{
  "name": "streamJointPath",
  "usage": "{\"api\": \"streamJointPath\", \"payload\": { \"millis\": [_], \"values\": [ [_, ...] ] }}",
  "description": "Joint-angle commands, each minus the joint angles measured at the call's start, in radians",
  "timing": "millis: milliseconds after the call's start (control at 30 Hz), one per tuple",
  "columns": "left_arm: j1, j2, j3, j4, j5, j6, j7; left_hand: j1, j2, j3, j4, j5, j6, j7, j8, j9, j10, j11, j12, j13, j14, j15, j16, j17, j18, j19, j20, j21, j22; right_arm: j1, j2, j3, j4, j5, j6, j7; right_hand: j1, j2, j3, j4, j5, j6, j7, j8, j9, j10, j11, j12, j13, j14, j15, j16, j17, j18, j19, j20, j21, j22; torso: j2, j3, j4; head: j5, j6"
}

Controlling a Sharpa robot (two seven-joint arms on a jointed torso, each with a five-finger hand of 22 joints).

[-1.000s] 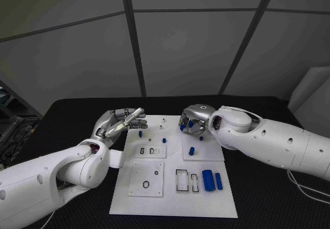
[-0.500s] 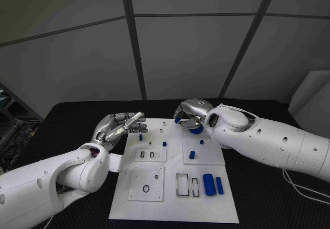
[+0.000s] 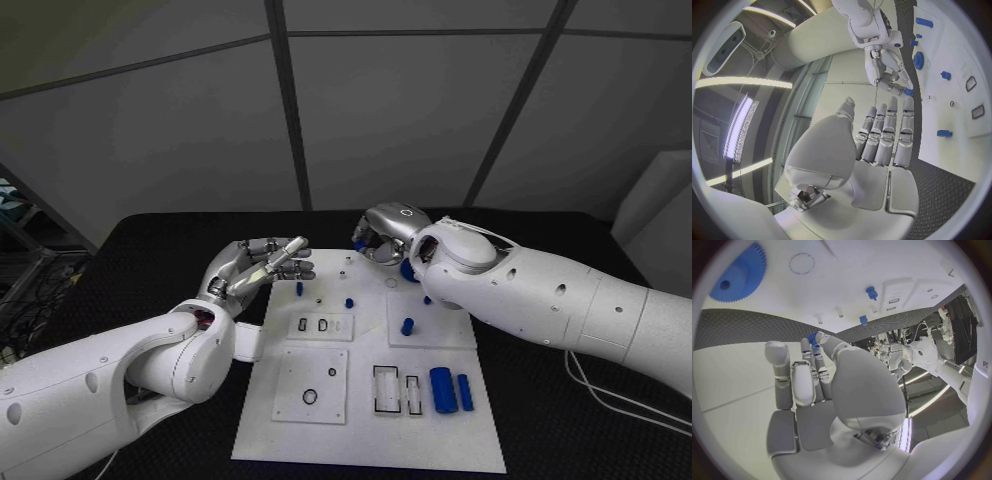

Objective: Assemble the parts on the task board

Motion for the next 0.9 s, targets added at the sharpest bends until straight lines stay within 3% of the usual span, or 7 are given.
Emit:
{"api": "streamJointPath", "payload": {
  "millis": [33,200,367,900],
  "values": [
    [0.001,0.003,0.001,0.001,-0.008,0.016,0.002,0.006,0.000,-0.001,-0.006,-0.003,0.001,0.005,-0.005,-0.001,0.001,0.006,-0.005,-0.001,-0.006,0.004,-0.005,0.002,0.051,0.005,0.002,-0.005,-0.002,0.003,0.018,0.000,-0.020,0.001,-0.005,-0.007,-0.005,-0.005,0.005,0.000,0.005,0.005,0.000,0.004,0.001,0.005,0.004,-0.001,0.000,0.044,-0.003,0.003,0.001,-0.020,-0.001,0.002,0.006,0.001,0.000,0.0006,0.0004,0.005,-0.001],
    [0.001,0.003,0.001,-0.003,-0.008,0.017,0.002,0.006,0.000,-0.001,-0.006,-0.003,0.001,0.005,-0.006,-0.001,0.001,0.006,-0.006,-0.001,-0.007,0.005,-0.006,0.002,0.051,0.006,0.002,-0.005,-0.002,0.003,0.043,0.000,-0.044,0.002,0.011,-0.004,-0.006,-0.007,0.005,0.000,0.004,0.005,0.000,0.003,0.001,0.005,0.004,-0.001,0.000,0.044,-0.003,0.003,0.001,-0.019,-0.002,0.002,0.006,0.001,0.000,0.0023,-0.0020,0.011,-0.001],
    [0.002,0.002,0.001,-0.008,-0.008,0.015,0.004,0.007,0.000,0.000,-0.008,-0.003,0.001,0.005,-0.007,-0.001,0.001,0.007,-0.007,-0.001,-0.008,0.005,-0.009,0.002,0.051,0.007,0.003,-0.005,-0.002,0.003,0.062,0.000,-0.064,0.006,0.032,0.000,-0.009,-0.010,0.005,0.001,0.003,0.004,0.000,0.002,0.001,0.004,0.004,-0.002,-0.001,0.044,-0.003,0.004,0.001,-0.019,-0.003,0.003,0.007,0.001,0.001,0.0011,-0.0019,0.012,-0.002],
    [0.002,0.005,0.002,-0.013,-0.008,0.014,0.004,0.009,0.000,0.000,-0.010,-0.003,0.000,0.006,-0.009,-0.001,0.000,0.007,-0.010,-0.002,-0.010,0.005,-0.013,0.003,0.051,0.009,0.003,-0.005,-0.003,0.003,0.097,-0.001,-0.102,0.019,0.099,0.016,-0.018,-0.015,0.005,0.006,-0.002,0.003,0.000,0.000,0.000,0.002,0.005,-0.002,-0.001,0.043,-0.001,0.005,0.002,-0.019,-0.007,0.004,0.008,0.001,0.003,0.0029,-0.0029,0.021,-0.007]
  ]
}}
